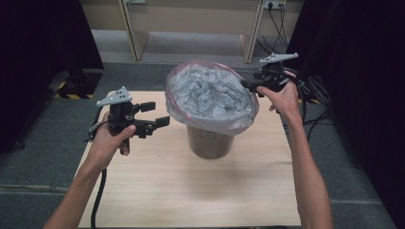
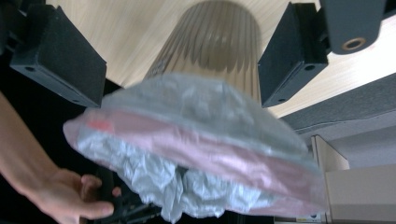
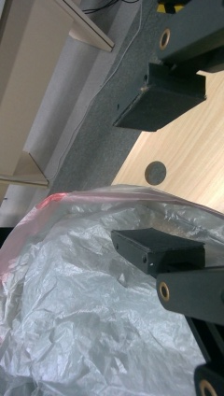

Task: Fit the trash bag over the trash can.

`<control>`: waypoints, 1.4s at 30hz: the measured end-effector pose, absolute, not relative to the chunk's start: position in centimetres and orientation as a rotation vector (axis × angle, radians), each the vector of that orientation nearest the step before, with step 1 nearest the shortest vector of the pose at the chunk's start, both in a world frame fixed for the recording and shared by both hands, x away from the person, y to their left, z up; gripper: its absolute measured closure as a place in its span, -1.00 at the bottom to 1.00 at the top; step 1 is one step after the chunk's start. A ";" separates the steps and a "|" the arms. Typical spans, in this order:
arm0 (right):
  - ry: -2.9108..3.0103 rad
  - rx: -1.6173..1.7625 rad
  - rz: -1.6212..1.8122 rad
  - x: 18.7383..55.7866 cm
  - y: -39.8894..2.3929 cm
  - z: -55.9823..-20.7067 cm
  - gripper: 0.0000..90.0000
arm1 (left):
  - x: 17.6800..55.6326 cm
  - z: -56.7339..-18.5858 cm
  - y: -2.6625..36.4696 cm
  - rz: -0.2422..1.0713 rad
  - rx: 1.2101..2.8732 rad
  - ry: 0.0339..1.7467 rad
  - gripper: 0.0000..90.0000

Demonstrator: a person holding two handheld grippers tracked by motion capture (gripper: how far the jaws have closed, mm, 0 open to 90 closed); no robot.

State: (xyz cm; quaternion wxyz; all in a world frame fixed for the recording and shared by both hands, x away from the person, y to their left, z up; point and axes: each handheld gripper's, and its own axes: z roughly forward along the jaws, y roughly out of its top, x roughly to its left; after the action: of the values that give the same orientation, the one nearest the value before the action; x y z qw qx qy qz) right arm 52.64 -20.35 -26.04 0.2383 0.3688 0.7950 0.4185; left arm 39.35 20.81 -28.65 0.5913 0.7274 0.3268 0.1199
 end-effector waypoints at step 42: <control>2.179 0.985 1.145 52.7 -21.4 -27.2 0.48 | 43.7 -30.8 18.5 0.259 1.794 0.871 -0.57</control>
State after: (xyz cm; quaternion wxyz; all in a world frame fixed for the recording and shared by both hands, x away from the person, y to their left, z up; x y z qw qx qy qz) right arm 52.70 -21.39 -27.17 0.2429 0.3603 0.7973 0.4190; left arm 43.66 18.55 -30.81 0.5357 0.7534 0.3656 0.1087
